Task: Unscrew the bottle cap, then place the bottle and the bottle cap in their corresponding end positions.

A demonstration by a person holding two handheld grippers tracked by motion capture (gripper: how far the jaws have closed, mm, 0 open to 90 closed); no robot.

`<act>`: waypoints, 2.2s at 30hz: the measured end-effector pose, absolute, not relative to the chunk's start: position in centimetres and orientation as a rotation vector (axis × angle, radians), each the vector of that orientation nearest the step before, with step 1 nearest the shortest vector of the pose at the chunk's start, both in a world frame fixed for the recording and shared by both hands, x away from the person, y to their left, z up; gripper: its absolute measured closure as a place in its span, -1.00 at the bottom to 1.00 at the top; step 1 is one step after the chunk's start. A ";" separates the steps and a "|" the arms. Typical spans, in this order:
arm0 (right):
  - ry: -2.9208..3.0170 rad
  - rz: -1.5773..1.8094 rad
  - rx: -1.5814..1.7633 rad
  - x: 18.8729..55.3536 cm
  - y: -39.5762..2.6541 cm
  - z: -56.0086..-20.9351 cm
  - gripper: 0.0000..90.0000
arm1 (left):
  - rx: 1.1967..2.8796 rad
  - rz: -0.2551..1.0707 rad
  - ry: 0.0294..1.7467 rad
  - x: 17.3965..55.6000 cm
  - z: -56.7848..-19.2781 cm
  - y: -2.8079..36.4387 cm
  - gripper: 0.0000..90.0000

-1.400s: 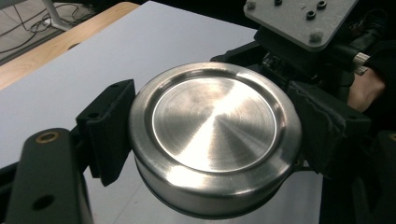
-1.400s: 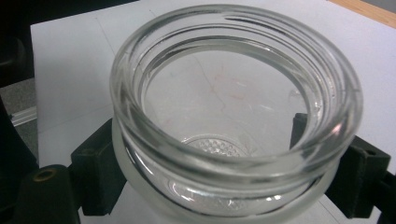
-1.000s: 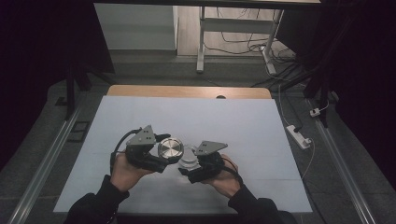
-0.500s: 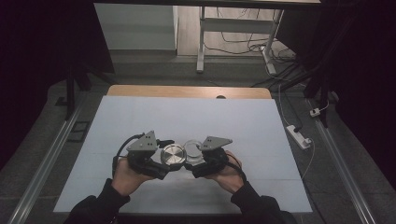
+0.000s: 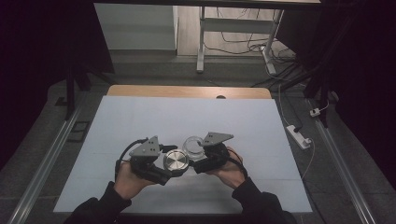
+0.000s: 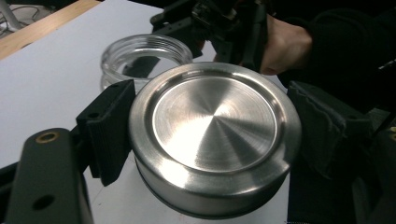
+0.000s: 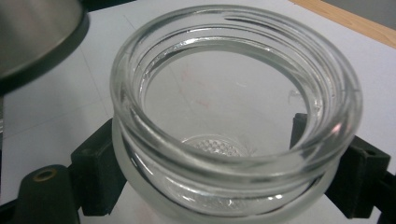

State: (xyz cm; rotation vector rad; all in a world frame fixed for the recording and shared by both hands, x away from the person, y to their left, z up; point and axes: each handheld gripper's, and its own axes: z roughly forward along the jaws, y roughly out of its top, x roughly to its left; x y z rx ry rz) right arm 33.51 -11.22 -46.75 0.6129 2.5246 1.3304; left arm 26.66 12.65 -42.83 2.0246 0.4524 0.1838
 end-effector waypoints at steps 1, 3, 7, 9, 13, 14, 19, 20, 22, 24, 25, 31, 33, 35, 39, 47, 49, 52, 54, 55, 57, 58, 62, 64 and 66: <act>2.523 1.331 0.615 33.6 -11.2 -46.7 -0.68 | 2.027 0.183 0.451 26.6 -42.9 12.6 -0.55; 2.522 1.329 0.617 33.9 -11.2 -46.7 -0.68 | 2.031 0.179 0.446 26.6 -43.1 12.4 -0.55; 2.520 1.335 0.624 34.4 -11.1 -46.6 -0.68 | 2.037 0.173 0.439 26.5 -43.5 12.2 -0.55; 2.519 1.332 0.622 34.6 -11.0 -46.6 -0.68 | 2.040 0.170 0.433 26.5 -43.7 12.1 -0.55; 2.517 1.331 0.622 35.1 -10.7 -46.5 -0.68 | 2.047 0.164 0.426 26.5 -44.1 11.8 -0.55; 2.515 1.330 0.621 35.2 -10.7 -46.5 -0.68 | 2.048 0.161 0.424 26.4 -44.2 11.7 -0.55; 2.511 1.329 0.626 35.7 -10.3 -46.5 -0.68 | 2.051 0.156 0.412 26.5 -44.7 11.5 -0.55; 2.510 1.325 0.628 35.8 -10.3 -46.5 -0.68 | 2.052 0.154 0.412 26.5 -44.8 11.4 -0.55; 2.505 1.326 0.631 36.0 -10.2 -46.5 -0.68 | 2.056 0.151 0.411 26.6 -45.1 11.3 -0.55; 2.502 1.326 0.635 36.2 -10.1 -46.5 -0.68 | 2.062 0.148 0.408 26.6 -45.4 11.2 -0.55; 2.501 1.325 0.634 36.3 -10.1 -46.6 -0.68 | 2.065 0.146 0.404 26.7 -45.6 11.1 -0.55; 2.489 1.320 0.649 37.1 -10.0 -46.7 -0.68 | 2.074 0.145 0.382 26.8 -46.5 10.6 -0.55; 2.486 1.315 0.653 37.4 -9.9 -46.8 -0.68 | 2.071 0.132 0.358 26.8 -46.8 10.4 -0.55; 2.481 1.314 0.657 37.7 -9.8 -46.8 -0.68 | 2.079 0.132 0.354 26.9 -47.1 10.2 -0.55; 2.473 1.302 0.663 38.3 -9.6 -46.9 -0.68 | 2.099 0.137 0.344 27.2 -47.8 9.9 -0.55; 2.461 1.279 0.680 39.5 -9.1 -47.2 -0.68 | 2.123 0.147 0.348 28.0 -49.5 9.2 -0.55; 2.463 1.273 0.679 39.7 -8.9 -47.3 -0.68 | 2.131 0.154 0.351 28.2 -49.9 9.1 -0.55; 2.460 1.265 0.677 40.1 -8.7 -47.4 -0.68 | 2.133 0.164 0.362 28.6 -50.4 8.9 -0.55; 2.455 1.263 0.685 40.3 -8.5 -47.5 -0.68 | 2.128 0.165 0.372 28.8 -50.7 8.9 -0.55; 2.454 1.261 0.685 40.4 -8.5 -47.5 -0.68 | 2.131 0.171 0.377 29.0 -50.8 8.8 -0.55; 2.453 1.256 0.686 40.6 -8.3 -47.6 -0.68 | 2.141 0.179 0.386 29.3 -51.1 8.8 -0.55; 2.453 1.254 0.689 40.8 -8.3 -47.7 -0.68 | 2.149 0.184 0.388 29.5 -51.3 8.8 -0.55; 2.450 1.247 0.700 41.2 -8.2 -47.9 -0.68 | 2.154 0.190 0.408 30.0 -51.9 8.7 -0.55; 2.449 1.238 0.706 41.5 -8.2 -48.1 -0.68 | 2.160 0.193 0.426 30.4 -52.4 8.6 -0.55; 2.447 1.236 0.712 41.7 -8.1 -48.3 -0.68 | 2.165 0.204 0.443 30.7 -52.6 8.6 -0.55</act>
